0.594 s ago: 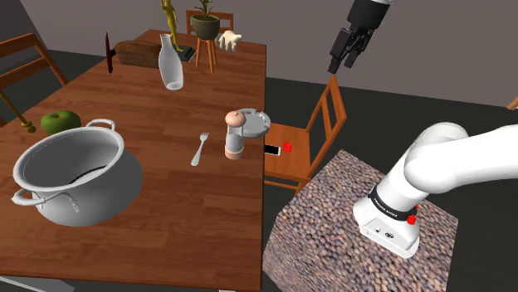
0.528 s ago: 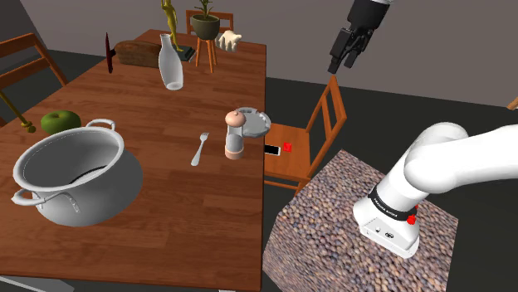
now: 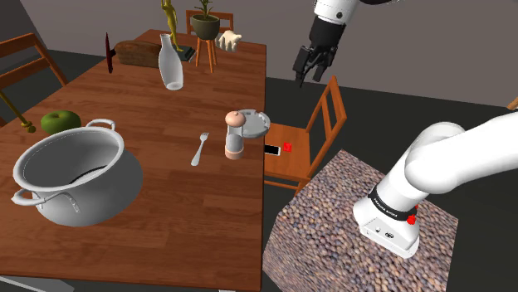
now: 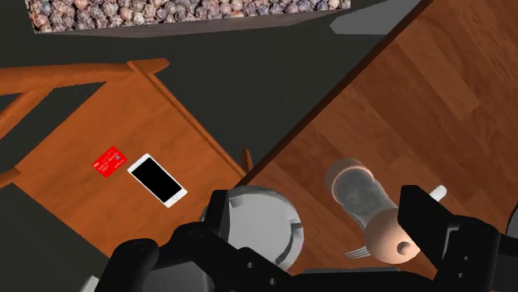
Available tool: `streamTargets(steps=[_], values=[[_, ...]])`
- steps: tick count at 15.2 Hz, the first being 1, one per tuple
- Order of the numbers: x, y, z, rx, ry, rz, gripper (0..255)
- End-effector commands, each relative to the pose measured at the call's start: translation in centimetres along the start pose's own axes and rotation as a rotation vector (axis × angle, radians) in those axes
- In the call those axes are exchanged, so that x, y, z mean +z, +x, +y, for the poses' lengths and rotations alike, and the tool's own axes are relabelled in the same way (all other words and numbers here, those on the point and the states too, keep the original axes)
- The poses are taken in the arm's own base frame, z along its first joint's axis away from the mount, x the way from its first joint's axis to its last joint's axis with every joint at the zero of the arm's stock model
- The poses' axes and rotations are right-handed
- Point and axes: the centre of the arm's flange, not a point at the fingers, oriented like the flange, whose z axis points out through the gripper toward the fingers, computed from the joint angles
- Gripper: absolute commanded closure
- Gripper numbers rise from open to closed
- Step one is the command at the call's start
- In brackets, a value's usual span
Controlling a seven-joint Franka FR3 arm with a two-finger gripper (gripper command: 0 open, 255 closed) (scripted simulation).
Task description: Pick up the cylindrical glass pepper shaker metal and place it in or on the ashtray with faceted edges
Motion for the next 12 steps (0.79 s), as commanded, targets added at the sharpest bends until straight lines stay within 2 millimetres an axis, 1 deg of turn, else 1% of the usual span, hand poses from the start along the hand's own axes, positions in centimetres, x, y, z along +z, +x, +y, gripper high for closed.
streamTargets(steps=[1, 12], values=[[1.5, 1.4, -1.5, 0.008, 0.006, -0.006, 0], [10.3, 9.8, -9.5, 0.049, 0.037, -0.04, 0]])
